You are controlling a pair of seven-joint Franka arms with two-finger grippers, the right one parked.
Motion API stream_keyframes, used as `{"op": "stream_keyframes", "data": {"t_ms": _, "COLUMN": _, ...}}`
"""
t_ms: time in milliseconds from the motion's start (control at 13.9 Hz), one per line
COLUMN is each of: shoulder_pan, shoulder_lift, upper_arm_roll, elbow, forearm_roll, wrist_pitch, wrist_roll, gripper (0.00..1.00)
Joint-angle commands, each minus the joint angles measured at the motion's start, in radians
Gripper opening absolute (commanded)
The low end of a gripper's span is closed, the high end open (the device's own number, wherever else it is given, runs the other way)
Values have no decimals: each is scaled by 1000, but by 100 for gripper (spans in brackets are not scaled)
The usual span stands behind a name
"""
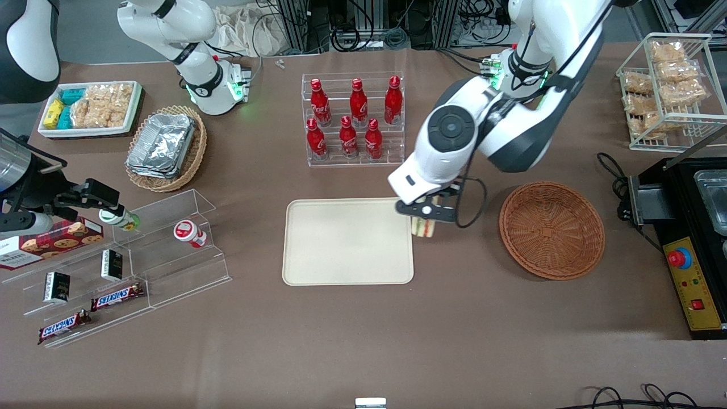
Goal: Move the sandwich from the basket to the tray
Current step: 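Carry the sandwich over the cream tray and lower it onto it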
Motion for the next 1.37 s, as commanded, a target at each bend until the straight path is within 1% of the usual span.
{"op": "stream_keyframes", "data": {"t_ms": 0, "shoulder_pan": -44, "shoulder_lift": 93, "upper_arm_roll": 4, "elbow": 46, "forearm_roll": 63, "wrist_pitch": 53, "wrist_roll": -77, "gripper": 1}}
{"op": "stream_keyframes", "data": {"t_ms": 359, "shoulder_pan": -95, "shoulder_lift": 227, "upper_arm_roll": 6, "elbow": 46, "forearm_roll": 175, "wrist_pitch": 197, "wrist_roll": -205, "gripper": 0}}
{"op": "stream_keyframes", "data": {"t_ms": 575, "shoulder_pan": -112, "shoulder_lift": 284, "upper_arm_roll": 9, "elbow": 47, "forearm_roll": 267, "wrist_pitch": 233, "wrist_roll": -315, "gripper": 0}}
{"op": "stream_keyframes", "data": {"t_ms": 647, "shoulder_pan": -112, "shoulder_lift": 299, "upper_arm_roll": 7, "elbow": 47, "forearm_roll": 287, "wrist_pitch": 233, "wrist_roll": -340, "gripper": 6}}
{"op": "stream_keyframes", "data": {"t_ms": 719, "shoulder_pan": -113, "shoulder_lift": 310, "upper_arm_roll": 7, "elbow": 49, "forearm_roll": 290, "wrist_pitch": 233, "wrist_roll": -355, "gripper": 30}}
{"op": "stream_keyframes", "data": {"t_ms": 791, "shoulder_pan": -115, "shoulder_lift": 317, "upper_arm_roll": 9, "elbow": 55, "forearm_roll": 292, "wrist_pitch": 235, "wrist_roll": -357, "gripper": 72}}
{"op": "stream_keyframes", "data": {"t_ms": 863, "shoulder_pan": -115, "shoulder_lift": 324, "upper_arm_roll": 9, "elbow": 61, "forearm_roll": 292, "wrist_pitch": 235, "wrist_roll": -352, "gripper": 99}}
{"op": "stream_keyframes", "data": {"t_ms": 1150, "shoulder_pan": -106, "shoulder_lift": 305, "upper_arm_roll": 9, "elbow": 63, "forearm_roll": 283, "wrist_pitch": 216, "wrist_roll": -357, "gripper": 99}}
{"op": "stream_keyframes", "data": {"t_ms": 1294, "shoulder_pan": -62, "shoulder_lift": 272, "upper_arm_roll": 4, "elbow": 61, "forearm_roll": 283, "wrist_pitch": 140, "wrist_roll": -334, "gripper": 99}}
